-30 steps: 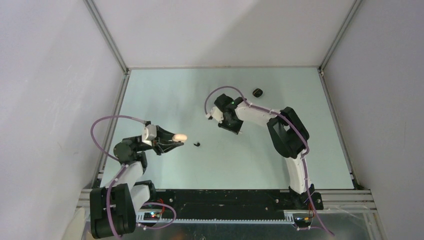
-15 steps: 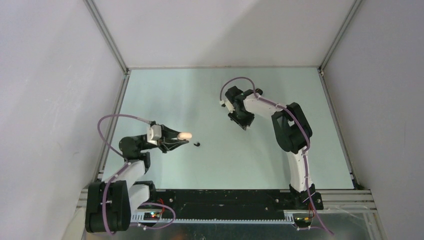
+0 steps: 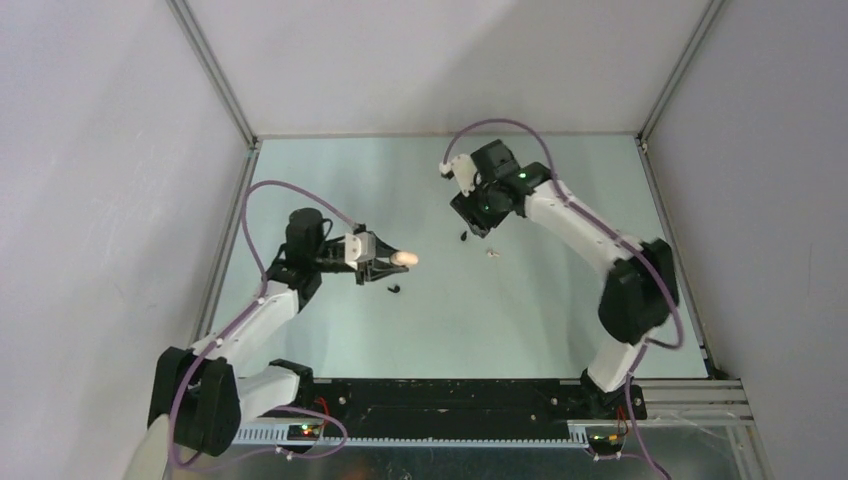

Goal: Insert the wireless bluetooth earbuds into the charging case
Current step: Open the charging case.

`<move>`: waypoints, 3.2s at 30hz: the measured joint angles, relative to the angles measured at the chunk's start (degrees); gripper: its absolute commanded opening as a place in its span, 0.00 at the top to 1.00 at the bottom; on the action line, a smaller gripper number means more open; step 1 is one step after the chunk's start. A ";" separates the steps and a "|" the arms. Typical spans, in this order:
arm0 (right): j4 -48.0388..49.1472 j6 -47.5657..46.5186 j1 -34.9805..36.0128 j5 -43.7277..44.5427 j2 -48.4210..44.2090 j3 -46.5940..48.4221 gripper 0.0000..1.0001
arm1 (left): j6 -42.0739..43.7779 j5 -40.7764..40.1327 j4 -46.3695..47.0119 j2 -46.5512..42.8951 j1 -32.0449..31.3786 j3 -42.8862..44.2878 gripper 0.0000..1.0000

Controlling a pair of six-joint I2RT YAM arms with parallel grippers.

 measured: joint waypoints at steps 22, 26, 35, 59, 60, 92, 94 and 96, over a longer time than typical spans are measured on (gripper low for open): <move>11.17 -2.67 13.09 -30.53 -17.79 -14.86 0.18 | 9.62 0.22 -24.09 9.86 -11.34 5.90 1.00; 11.19 -2.89 14.86 -31.26 -16.22 -15.50 0.16 | 10.78 0.52 -26.40 9.86 -11.34 6.16 1.00; 13.44 -1.90 14.99 -29.03 -15.67 -15.63 0.14 | 14.51 0.94 -31.21 9.90 -11.32 6.49 1.00; 15.17 1.03 15.78 -29.77 -12.83 -16.11 0.13 | 20.65 -0.28 -37.86 10.58 -11.21 7.98 1.00; 15.17 1.03 15.82 -29.64 -12.83 -16.11 0.13 | 20.81 -0.28 -37.99 10.58 -11.21 7.98 1.00; 13.44 -1.53 10.25 -33.00 -18.49 -16.11 0.13 | 33.62 3.19 -53.29 13.64 -11.32 12.72 1.00; 13.44 -1.07 11.15 -33.79 -18.05 -16.11 0.13 | 33.70 3.43 -54.05 14.49 -11.32 13.62 1.00; 13.49 -0.44 12.20 -35.30 -17.20 -16.11 0.13 | 34.03 3.91 -54.97 15.15 -11.26 14.51 1.00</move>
